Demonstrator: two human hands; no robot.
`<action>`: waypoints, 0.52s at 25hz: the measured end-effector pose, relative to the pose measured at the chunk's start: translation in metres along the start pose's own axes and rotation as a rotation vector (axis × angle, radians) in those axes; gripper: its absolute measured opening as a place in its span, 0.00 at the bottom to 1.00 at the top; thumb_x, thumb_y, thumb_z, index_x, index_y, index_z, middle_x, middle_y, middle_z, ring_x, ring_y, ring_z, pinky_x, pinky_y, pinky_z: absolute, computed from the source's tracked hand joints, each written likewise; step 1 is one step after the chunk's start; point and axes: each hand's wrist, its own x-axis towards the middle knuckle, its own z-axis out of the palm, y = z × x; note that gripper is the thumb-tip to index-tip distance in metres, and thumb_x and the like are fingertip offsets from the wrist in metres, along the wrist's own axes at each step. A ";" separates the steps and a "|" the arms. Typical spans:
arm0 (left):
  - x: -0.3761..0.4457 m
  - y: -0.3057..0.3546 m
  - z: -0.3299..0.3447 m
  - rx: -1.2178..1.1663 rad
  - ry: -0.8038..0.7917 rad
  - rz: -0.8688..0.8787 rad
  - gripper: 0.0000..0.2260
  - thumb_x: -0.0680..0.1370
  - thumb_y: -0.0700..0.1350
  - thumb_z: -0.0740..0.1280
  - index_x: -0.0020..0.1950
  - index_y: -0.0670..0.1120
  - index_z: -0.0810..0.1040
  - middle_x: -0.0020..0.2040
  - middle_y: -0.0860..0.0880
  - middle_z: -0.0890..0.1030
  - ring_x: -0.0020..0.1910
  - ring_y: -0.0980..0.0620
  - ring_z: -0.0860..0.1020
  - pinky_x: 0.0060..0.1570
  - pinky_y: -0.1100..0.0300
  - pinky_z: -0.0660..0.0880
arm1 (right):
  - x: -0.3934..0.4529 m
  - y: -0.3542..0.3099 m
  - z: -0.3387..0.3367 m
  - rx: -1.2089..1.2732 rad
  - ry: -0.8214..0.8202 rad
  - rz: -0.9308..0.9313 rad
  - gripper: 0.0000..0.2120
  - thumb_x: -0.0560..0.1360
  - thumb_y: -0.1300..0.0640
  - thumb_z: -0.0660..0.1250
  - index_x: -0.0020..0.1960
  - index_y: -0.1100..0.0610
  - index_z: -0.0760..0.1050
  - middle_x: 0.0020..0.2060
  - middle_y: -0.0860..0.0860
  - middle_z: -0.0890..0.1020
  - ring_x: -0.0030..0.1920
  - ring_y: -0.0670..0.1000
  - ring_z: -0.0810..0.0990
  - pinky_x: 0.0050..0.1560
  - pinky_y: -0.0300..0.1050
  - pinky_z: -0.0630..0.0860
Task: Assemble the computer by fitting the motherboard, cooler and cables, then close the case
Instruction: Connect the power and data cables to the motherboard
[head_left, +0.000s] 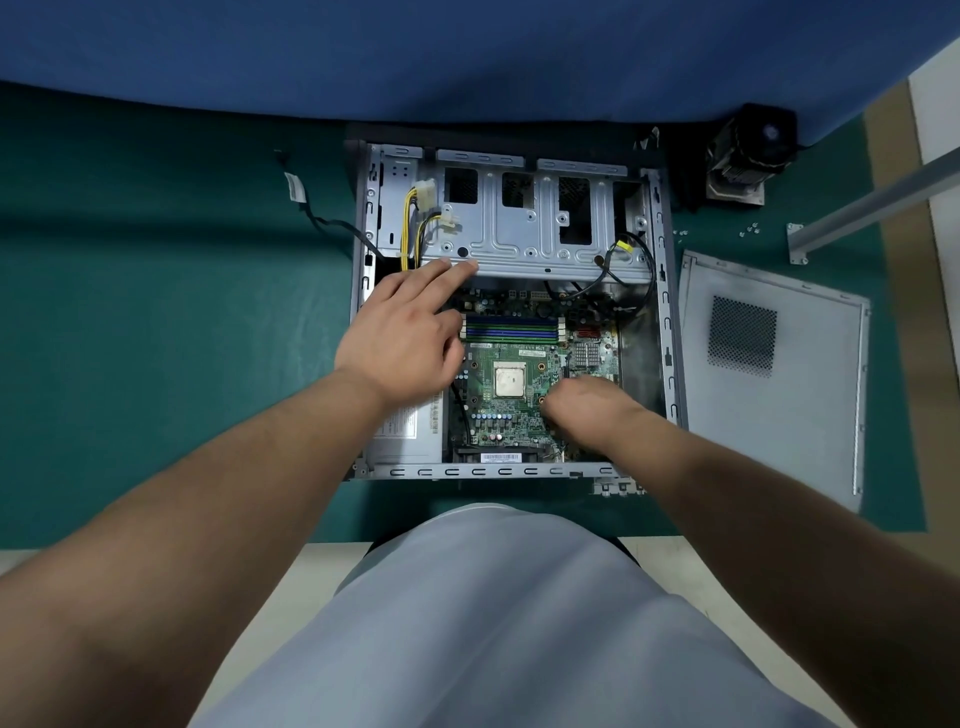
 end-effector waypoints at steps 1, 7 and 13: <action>0.000 0.000 0.000 -0.002 0.003 0.000 0.17 0.79 0.54 0.57 0.45 0.51 0.85 0.81 0.51 0.64 0.79 0.48 0.63 0.73 0.46 0.64 | 0.000 0.000 0.002 -0.003 0.007 0.002 0.09 0.75 0.70 0.68 0.48 0.58 0.79 0.40 0.53 0.80 0.41 0.53 0.81 0.49 0.49 0.82; 0.000 -0.001 0.002 -0.003 0.022 0.007 0.18 0.78 0.54 0.56 0.45 0.51 0.85 0.81 0.50 0.64 0.78 0.48 0.63 0.73 0.45 0.64 | -0.002 0.001 0.008 0.038 0.021 0.031 0.08 0.76 0.68 0.69 0.49 0.57 0.79 0.43 0.52 0.81 0.43 0.52 0.81 0.52 0.50 0.83; 0.000 0.000 0.004 0.009 0.029 0.009 0.18 0.78 0.54 0.56 0.45 0.51 0.84 0.81 0.50 0.64 0.78 0.48 0.64 0.73 0.46 0.63 | -0.001 0.001 0.009 0.048 -0.002 0.075 0.07 0.76 0.68 0.68 0.49 0.58 0.80 0.43 0.54 0.81 0.43 0.54 0.81 0.47 0.49 0.81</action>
